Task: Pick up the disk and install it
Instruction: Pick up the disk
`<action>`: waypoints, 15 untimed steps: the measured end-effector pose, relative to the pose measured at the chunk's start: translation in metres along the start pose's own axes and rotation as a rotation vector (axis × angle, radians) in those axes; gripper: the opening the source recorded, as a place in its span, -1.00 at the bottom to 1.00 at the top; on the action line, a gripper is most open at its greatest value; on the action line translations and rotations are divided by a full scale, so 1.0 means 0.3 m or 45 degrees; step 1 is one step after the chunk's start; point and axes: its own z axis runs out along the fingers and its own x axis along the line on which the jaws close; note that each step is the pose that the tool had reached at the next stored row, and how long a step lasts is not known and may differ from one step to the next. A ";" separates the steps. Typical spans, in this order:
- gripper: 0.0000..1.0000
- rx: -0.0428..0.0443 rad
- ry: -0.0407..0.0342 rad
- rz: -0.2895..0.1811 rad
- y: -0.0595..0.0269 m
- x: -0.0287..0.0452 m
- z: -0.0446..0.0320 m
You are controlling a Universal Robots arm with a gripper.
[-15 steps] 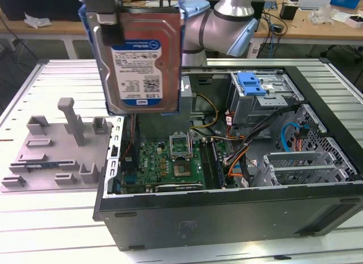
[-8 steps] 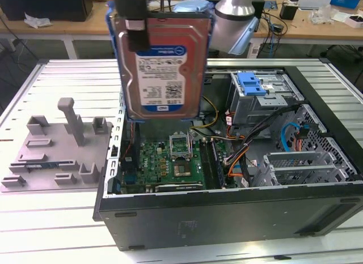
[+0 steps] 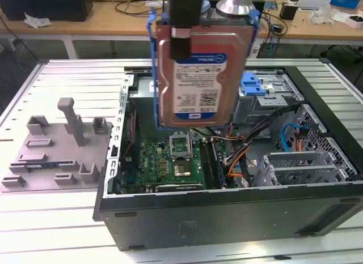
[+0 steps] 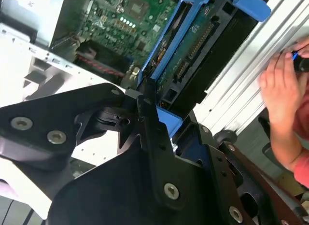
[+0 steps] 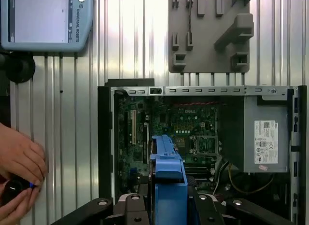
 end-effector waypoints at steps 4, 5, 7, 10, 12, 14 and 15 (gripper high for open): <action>-0.27 0.000 -0.0007 0.000 -0.078 0.027 0.000; -0.27 0.000 -0.0008 0.000 -0.096 0.033 0.000; -0.27 0.000 -0.0010 0.000 -0.137 0.046 0.000; -0.27 0.000 -0.0012 0.000 -0.182 0.060 0.001; -0.27 0.000 -0.0012 -0.001 -0.189 0.061 0.001; -0.27 0.000 -0.0011 -0.001 -0.190 0.061 0.000; -0.27 0.000 -0.0011 -0.001 -0.190 0.061 0.001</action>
